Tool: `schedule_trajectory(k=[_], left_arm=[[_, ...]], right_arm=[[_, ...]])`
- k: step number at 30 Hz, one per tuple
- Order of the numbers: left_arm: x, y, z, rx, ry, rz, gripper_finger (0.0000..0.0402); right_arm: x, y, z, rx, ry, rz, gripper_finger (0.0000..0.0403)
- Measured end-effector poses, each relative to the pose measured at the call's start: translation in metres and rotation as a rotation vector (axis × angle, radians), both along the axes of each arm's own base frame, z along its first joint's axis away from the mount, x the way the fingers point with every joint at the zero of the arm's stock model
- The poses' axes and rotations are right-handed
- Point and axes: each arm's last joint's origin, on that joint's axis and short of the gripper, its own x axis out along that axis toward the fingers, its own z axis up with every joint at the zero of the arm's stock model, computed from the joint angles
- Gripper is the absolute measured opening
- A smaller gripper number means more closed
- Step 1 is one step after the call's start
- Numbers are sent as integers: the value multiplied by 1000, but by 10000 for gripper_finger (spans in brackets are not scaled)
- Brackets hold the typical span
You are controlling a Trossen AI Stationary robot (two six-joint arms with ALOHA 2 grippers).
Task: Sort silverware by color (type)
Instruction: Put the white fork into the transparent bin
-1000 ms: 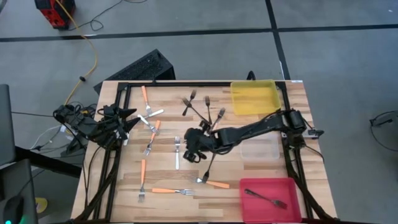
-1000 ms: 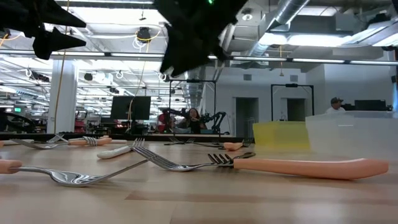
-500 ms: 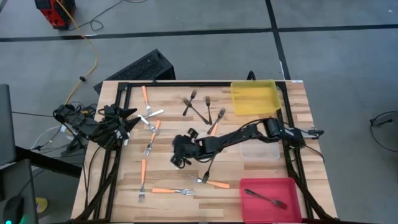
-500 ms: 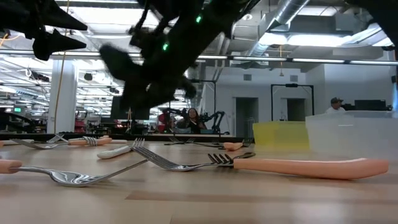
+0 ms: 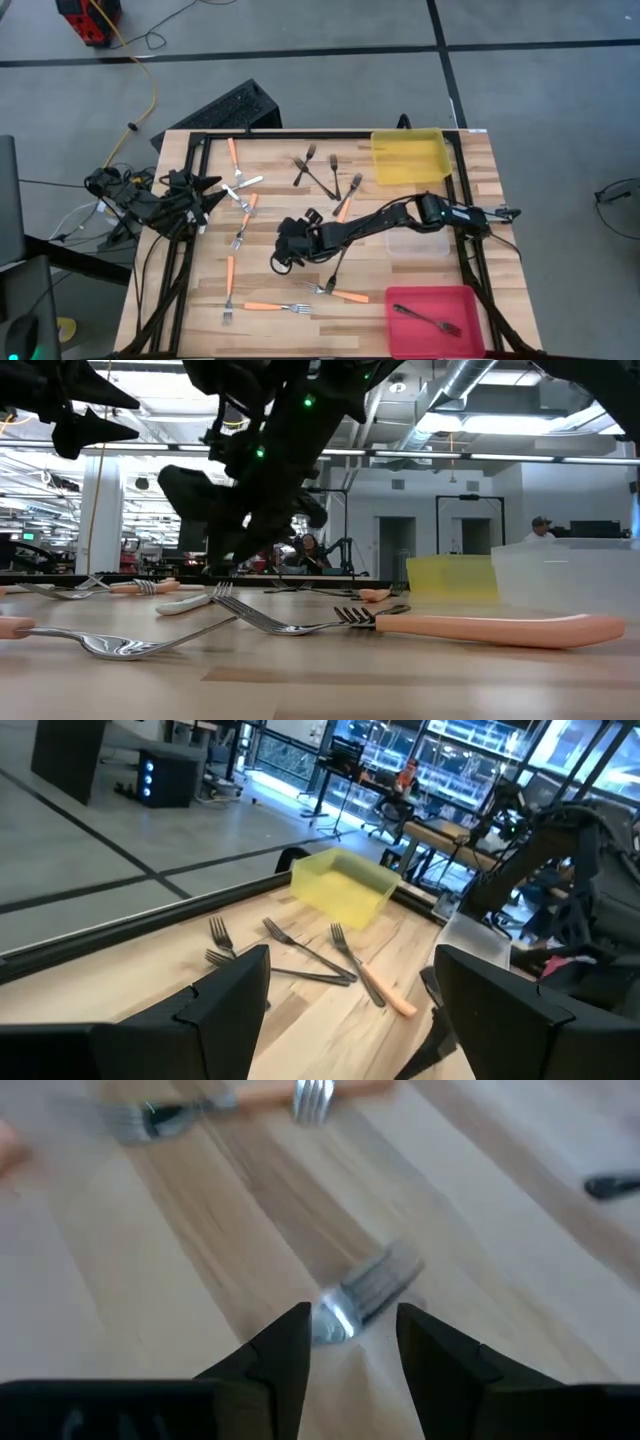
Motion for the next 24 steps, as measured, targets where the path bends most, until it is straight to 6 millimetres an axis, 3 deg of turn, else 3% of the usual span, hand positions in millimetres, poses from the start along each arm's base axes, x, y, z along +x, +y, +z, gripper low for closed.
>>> schedule_trajectory(k=[7,10,15,21,24], left_arm=[[8,-4,-2,-25,27,11,263],[16,-8,0,-12,81,16,256],[33,-10,16,-3,265,-4,252],[47,-2,27,-5,667,24,252],[55,7,32,-107,705,149,252]], right_arm=[[-3,1,1,-1,29,3,172],[-10,3,13,-26,75,48,172],[-30,9,68,-100,108,161,172],[-75,5,145,-182,151,248,172],[-100,-2,180,-209,124,224,172]])
